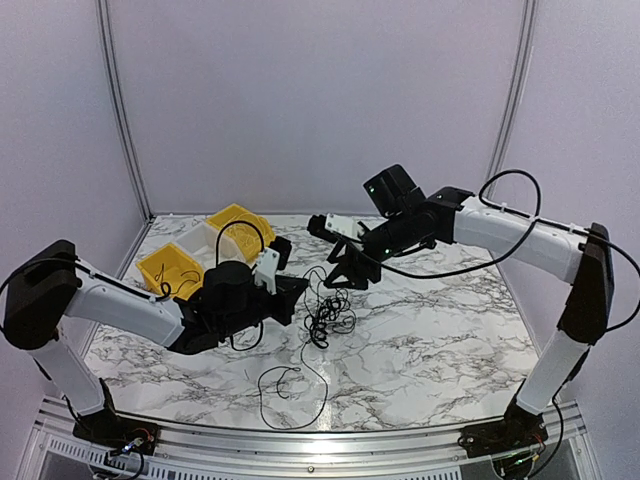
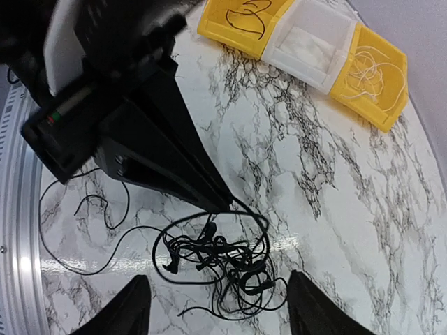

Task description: Untangle the cables

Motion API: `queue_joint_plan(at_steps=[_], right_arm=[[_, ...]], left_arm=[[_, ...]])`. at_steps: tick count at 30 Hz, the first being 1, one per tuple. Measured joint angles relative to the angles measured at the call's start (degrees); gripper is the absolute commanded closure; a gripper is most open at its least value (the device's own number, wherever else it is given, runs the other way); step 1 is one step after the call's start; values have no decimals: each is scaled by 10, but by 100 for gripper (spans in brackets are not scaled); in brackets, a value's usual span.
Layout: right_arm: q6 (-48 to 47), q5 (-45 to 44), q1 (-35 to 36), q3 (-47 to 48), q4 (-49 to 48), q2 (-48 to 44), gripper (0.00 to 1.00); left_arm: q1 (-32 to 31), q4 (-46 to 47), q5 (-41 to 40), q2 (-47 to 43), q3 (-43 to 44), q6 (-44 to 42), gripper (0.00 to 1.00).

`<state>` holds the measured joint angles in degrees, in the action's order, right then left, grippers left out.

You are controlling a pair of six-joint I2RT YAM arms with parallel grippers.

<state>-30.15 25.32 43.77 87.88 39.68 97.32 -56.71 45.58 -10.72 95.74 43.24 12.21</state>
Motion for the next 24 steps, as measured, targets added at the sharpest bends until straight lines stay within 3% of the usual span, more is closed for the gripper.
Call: queue_joint_plan(at_steps=[5,10,14,17,19,24], right_arm=[[-13,-21,0,-68,-79,71,27],[-9,-43,0,-65,-130,204,37],[0,-54,0,-61,-155,223,40],[6,-59,-4,-61,-173,230,55],[13,-59,-9,-61,-182,236,64],[30,-49,-28,-48,-188,251,64]], left_arm=[[0,0,-37,-43,-26,7,100],[0,-7,-80,-102,-70,23,100],[0,-29,-124,-167,-115,38,100],[0,-67,-156,-243,-130,40,100],[0,-94,-172,-300,-126,38,100],[0,-209,-201,-408,-30,-2,100]])
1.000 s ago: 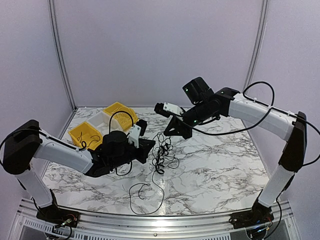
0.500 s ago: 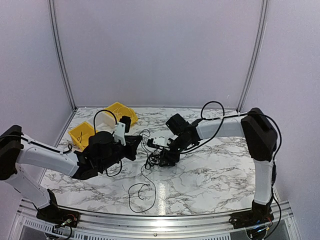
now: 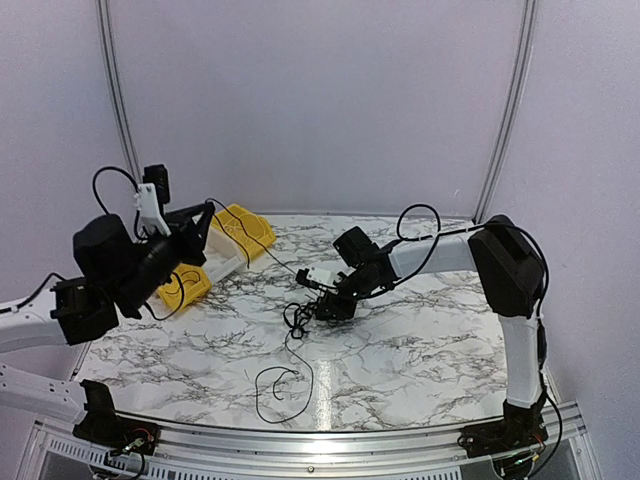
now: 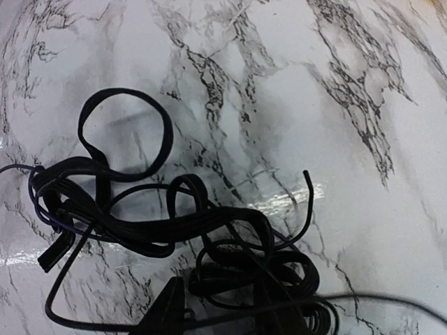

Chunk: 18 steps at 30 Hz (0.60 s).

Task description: Untangle the cables

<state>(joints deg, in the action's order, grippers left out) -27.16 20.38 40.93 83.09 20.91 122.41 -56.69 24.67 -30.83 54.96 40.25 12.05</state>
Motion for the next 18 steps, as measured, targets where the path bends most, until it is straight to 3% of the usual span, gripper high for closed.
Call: queue_joint_plan(at_steps=[4,11,18], right_arm=[[12,2,-12,1,-3,1,56],[24,13,-34,3,-3,5,50],[31,16,-37,7,-2,7,45]], left_arm=[[0,-106,-19,-26,132,-47,100],[0,-236,-54,-12,344,-143,100],[0,-295,-68,54,539,-238,100]])
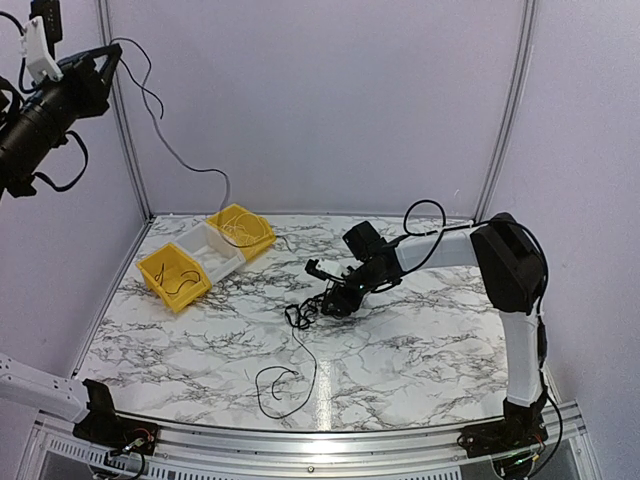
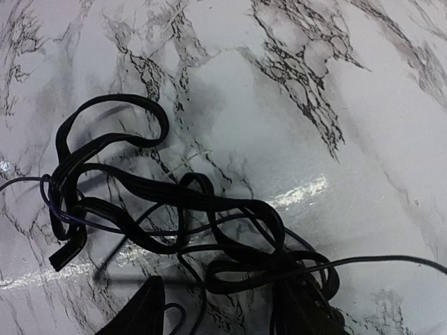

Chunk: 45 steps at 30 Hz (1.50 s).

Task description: Untangle the cables

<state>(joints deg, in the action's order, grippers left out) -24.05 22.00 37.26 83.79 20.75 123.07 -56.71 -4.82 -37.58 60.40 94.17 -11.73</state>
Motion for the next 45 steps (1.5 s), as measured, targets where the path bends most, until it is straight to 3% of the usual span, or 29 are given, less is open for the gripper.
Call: queue_joint_plan(at_steps=[9,12,17,23,25,26,27,35,41,45], right_arm=[[4,-5,-3,13,7,8,45],[5,-5,-7,15,8,8,43],[3,-5,-10,16,13,7,37],[-1,-22,-18,15,64,-14,27],[-5,-26,-22,15,88,-33,16],[-7,-27,-23,15,96,-44,4],[-12,-27,-24,14,105,-59,2],[-50,-24,-25,4,147,-202,1],[-69,-23,-25,-97,135,-287,1],[-80,-32,-25,-134,127,-297,1]], left_arm=[[0,-25,13,125,208,-82,100],[0,-23,15,137,227,-101,100],[0,-18,14,135,210,-110,100],[8,-17,10,132,124,-105,100],[21,-18,13,132,85,-92,100],[30,-19,16,132,66,-83,100],[41,-21,20,133,50,-74,100],[138,-29,78,155,1,2,100],[204,-34,134,180,1,45,100],[234,-37,158,195,2,59,100]])
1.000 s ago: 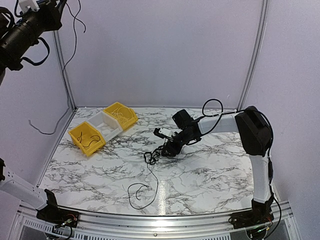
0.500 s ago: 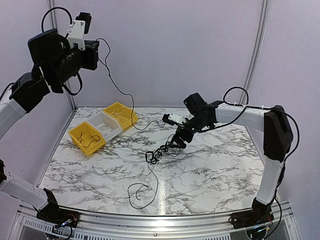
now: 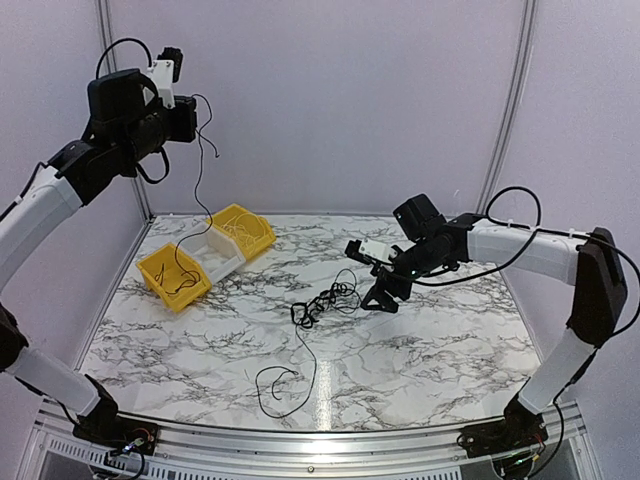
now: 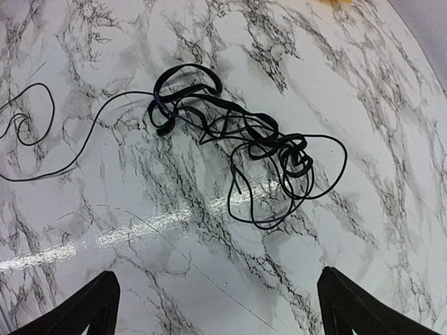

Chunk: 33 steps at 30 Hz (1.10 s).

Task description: Untangle the cables

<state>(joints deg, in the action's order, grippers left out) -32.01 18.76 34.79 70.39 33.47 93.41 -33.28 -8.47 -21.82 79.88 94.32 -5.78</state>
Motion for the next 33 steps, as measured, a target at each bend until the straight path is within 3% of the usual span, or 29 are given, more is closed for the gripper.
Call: queue_joint_plan(at_steps=[15,23,33], right_arm=[[-17,-14,-1,-6,-17,5,2],[-24,-21,-1,-12,-20,13,1],[-26,-24,-1,-13,-20,24,2]], left_arm=[[117,12,41,51,-2,20,100],[174,30,70,66,-66,44,100],[232,57,100,101,-77,78,100]])
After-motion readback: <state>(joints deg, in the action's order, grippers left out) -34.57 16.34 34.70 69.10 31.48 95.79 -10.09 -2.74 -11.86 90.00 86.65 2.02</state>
